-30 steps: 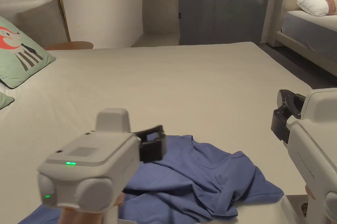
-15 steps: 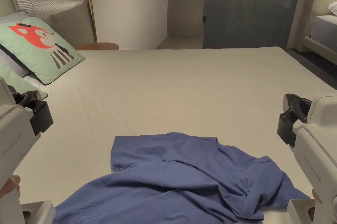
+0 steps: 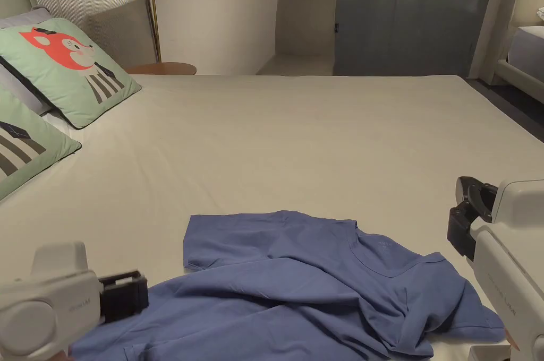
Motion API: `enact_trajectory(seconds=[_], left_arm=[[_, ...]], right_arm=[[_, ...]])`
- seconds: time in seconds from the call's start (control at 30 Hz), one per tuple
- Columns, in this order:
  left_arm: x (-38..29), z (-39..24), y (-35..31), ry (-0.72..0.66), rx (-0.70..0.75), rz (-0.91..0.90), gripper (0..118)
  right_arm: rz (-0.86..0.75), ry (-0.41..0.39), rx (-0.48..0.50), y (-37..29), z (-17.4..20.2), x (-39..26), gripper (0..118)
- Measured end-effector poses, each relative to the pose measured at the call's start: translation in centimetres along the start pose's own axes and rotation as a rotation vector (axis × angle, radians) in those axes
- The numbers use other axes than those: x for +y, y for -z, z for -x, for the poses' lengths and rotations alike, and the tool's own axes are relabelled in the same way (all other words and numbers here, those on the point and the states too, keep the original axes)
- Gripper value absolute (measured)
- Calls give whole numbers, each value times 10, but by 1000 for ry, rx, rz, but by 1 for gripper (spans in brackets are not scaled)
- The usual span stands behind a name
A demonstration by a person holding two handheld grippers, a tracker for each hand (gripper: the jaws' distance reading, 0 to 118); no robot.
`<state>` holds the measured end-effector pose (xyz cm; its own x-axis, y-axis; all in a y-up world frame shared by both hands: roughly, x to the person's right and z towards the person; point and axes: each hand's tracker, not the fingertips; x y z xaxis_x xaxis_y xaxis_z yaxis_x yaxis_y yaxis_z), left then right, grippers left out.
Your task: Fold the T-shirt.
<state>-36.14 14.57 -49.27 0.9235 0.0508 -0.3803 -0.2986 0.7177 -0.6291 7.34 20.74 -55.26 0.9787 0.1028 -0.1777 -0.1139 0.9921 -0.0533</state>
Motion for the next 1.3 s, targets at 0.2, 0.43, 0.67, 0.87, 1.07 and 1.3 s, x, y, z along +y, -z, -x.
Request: enact_trajectory(seconds=[0.2,0.43,0.67,0.87,1.07,1.3], left_arm=[[-41,5,48,-50,22,195,95],[-37,0,46,-19,-5,162,51],[-33,-19,43,32,-15,101,4],[-34,-15,36,0,-31,82,4],[-30,-15,27,-3,-44,52,4],[-4,-14,-1,-45,-80,-40,4]], right_arm=[[58,-12,0,7,5,-19,1],[131,-14,-13,17,7,-39,1],[422,-1,-20,44,-16,-65,111],[688,35,-55,64,-34,-112,108],[753,147,-5,64,-37,-127,13],[574,71,84,48,-27,-82,9]])
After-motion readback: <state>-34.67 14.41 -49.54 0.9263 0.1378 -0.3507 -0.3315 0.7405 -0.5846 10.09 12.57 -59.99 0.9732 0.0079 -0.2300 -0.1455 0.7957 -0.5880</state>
